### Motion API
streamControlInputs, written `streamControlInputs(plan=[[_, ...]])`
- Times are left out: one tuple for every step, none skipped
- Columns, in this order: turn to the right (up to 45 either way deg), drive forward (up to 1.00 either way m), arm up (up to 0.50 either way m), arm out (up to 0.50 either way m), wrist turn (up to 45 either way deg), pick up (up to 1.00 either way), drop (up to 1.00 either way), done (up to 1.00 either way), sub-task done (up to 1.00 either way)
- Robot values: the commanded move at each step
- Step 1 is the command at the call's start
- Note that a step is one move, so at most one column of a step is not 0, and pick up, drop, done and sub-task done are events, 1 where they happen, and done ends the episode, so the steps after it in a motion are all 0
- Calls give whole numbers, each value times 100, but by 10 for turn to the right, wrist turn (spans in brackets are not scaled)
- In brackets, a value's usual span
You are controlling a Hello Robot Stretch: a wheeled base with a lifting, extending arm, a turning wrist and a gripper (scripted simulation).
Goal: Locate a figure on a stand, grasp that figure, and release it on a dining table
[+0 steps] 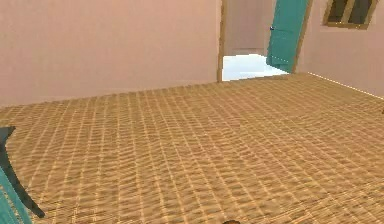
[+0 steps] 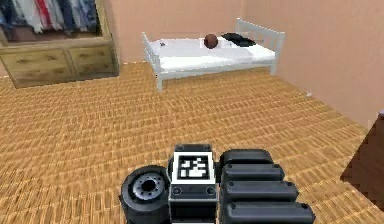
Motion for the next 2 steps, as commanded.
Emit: streamControlInputs(plan=[[360,0,0,0,0,0,0,0,0],[-450,0,0,0,0,0,0,0,0]])
